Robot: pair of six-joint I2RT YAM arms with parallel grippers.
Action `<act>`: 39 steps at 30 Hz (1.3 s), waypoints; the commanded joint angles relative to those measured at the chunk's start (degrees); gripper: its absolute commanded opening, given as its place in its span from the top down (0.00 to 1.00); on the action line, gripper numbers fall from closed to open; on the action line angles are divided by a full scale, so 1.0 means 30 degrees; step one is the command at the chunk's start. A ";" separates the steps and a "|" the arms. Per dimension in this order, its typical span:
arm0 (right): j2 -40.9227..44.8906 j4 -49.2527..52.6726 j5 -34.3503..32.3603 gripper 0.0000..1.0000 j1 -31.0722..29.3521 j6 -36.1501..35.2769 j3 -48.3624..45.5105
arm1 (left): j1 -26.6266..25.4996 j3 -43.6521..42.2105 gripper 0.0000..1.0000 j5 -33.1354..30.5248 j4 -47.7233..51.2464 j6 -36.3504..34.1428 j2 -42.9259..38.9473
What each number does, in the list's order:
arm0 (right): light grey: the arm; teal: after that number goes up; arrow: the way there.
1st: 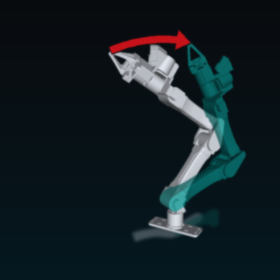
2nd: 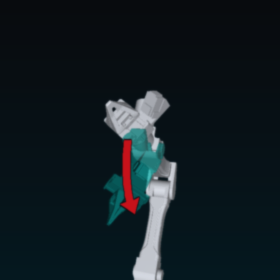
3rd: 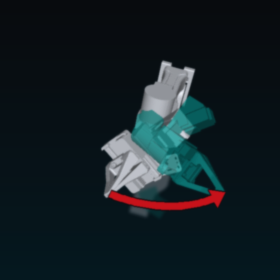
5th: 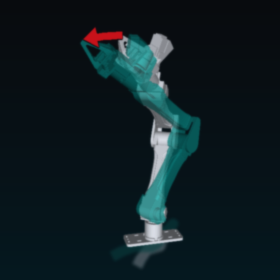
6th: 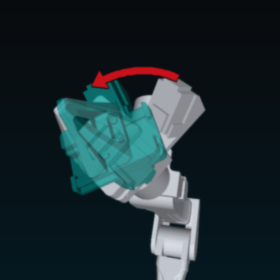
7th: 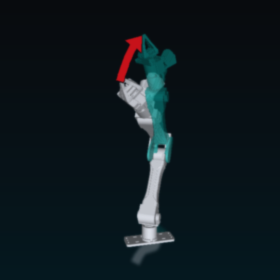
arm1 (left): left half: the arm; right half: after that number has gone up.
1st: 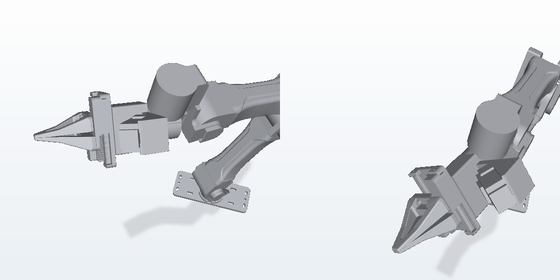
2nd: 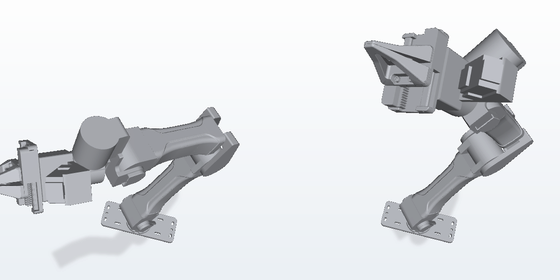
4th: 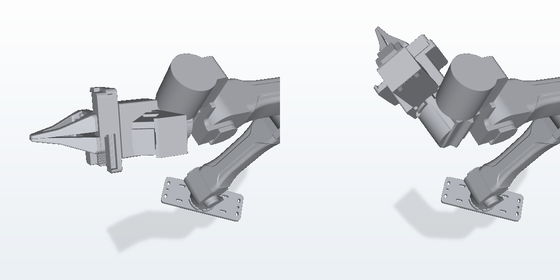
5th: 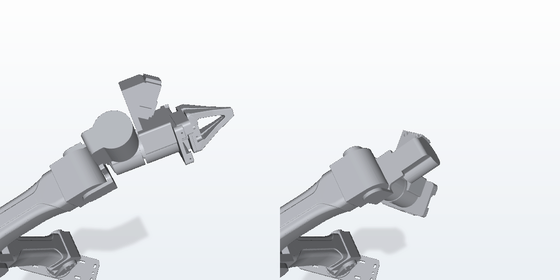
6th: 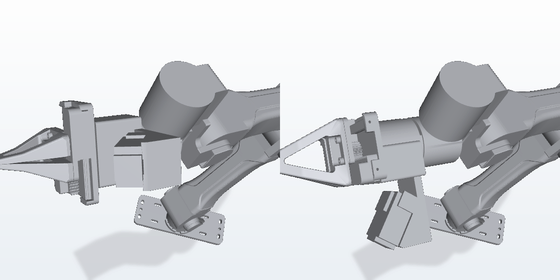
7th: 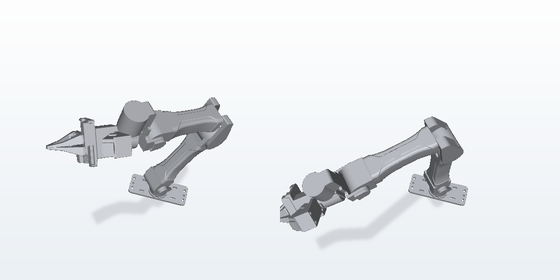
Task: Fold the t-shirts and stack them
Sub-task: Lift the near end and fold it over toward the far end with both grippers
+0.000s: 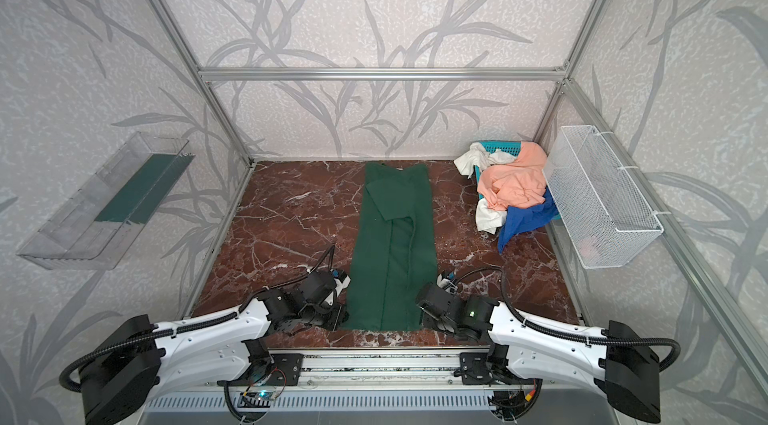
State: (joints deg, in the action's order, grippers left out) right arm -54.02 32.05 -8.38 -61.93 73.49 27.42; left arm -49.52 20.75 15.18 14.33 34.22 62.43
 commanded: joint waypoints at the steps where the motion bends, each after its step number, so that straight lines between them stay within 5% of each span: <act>1: 0.0542 0.1195 -0.1327 1.00 -0.0142 -0.0513 0.1066 | -0.0077 0.0845 1.00 -0.0159 0.0638 -0.0200 0.0110; 12: 0.1633 0.2783 -0.3649 1.00 0.0918 -0.2387 0.3202 | 0.0026 0.3391 1.00 -0.2589 0.1931 0.0020 -0.0038; 22: -0.0024 0.1617 -0.0310 1.00 0.5672 -0.5992 0.5063 | 0.1548 0.6604 1.00 -0.4103 0.2128 -0.0579 0.1373; 39: -0.8130 -0.0522 0.3985 1.00 1.1648 -1.1828 1.0708 | 0.5387 1.3133 1.00 -0.3924 0.1403 -0.2702 0.8085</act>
State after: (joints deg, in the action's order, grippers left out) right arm -75.94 31.77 1.58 -28.34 42.98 55.46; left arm -34.44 56.97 4.32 18.63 28.45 84.62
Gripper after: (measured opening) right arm 0.055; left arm 0.048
